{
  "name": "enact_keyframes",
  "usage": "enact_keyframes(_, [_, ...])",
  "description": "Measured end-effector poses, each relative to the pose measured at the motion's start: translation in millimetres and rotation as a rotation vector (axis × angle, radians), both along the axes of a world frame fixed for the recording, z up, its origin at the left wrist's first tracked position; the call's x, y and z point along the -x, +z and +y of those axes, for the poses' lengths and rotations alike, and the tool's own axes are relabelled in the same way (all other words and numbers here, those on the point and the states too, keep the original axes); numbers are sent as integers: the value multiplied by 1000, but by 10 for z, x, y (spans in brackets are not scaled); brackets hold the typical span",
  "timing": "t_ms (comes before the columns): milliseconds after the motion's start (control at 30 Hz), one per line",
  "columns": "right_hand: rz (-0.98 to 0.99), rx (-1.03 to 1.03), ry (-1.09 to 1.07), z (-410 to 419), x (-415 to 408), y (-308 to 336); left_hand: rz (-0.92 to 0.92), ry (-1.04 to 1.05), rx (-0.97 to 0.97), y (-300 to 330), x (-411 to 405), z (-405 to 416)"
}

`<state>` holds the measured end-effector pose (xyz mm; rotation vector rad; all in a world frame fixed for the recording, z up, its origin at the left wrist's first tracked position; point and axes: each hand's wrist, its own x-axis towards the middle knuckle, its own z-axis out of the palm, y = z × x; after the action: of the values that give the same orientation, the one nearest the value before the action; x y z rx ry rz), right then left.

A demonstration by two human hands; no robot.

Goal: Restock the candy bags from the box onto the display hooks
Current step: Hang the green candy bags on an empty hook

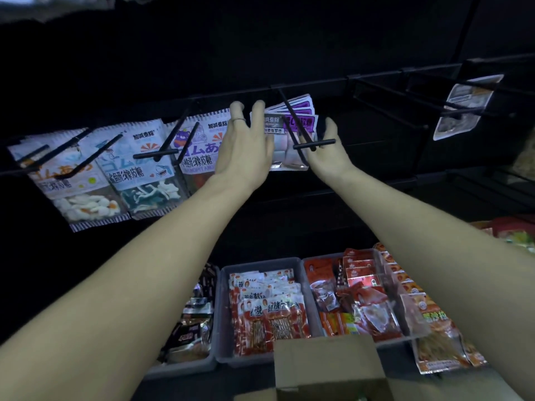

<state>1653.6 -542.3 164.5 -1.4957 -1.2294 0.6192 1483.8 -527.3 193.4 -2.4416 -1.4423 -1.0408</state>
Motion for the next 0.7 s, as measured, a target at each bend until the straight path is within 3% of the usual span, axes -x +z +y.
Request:
enact_keyframes(167, [-31, -31, -106, -617, 123, -181, 11, -47, -15, -252, 108, -527])
enact_keyframes(333, [-53, -69, -262, -1369, 295, -828, 86, -150, 69, -1032, 232, -1229])
enact_keyframes(567, [-143, 326, -13, -2459, 474, -2170, 463, -417, 492, -2397, 397, -2116])
enact_keyframes(700, [-251, 680, 244, -2794, 500, -2651, 701, -428, 663, -2964, 550, -2315])
